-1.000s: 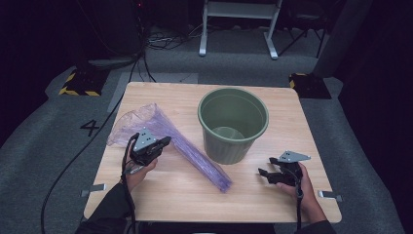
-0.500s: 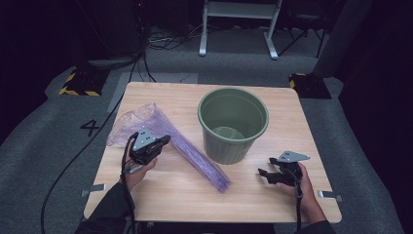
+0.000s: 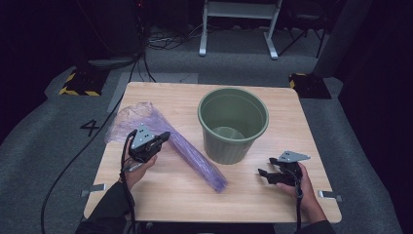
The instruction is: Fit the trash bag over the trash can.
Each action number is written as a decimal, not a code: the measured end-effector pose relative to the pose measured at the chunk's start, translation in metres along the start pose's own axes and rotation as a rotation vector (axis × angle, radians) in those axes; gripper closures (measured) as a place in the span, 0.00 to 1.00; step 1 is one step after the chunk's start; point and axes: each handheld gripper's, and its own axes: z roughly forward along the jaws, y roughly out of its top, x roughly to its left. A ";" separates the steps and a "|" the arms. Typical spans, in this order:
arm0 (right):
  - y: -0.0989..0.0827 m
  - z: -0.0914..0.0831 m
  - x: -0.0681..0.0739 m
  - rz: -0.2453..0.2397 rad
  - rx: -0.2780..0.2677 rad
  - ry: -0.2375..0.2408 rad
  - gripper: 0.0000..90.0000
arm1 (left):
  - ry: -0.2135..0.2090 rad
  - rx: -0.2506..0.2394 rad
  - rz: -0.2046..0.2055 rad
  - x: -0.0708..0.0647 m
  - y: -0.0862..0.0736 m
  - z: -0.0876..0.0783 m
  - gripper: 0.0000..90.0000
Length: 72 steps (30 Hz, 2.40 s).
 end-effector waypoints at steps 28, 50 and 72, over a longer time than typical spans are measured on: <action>0.001 -0.002 0.007 -0.027 -0.005 0.033 0.32 | 0.075 -0.073 0.015 0.011 0.045 -0.014 1.00; 0.000 -0.001 0.008 -0.028 0.006 0.044 0.32 | 0.098 -0.189 0.044 0.017 0.115 -0.033 1.00; 0.030 -0.033 0.045 -0.117 -0.124 0.075 0.32 | 0.101 -0.236 0.074 0.015 0.161 -0.038 1.00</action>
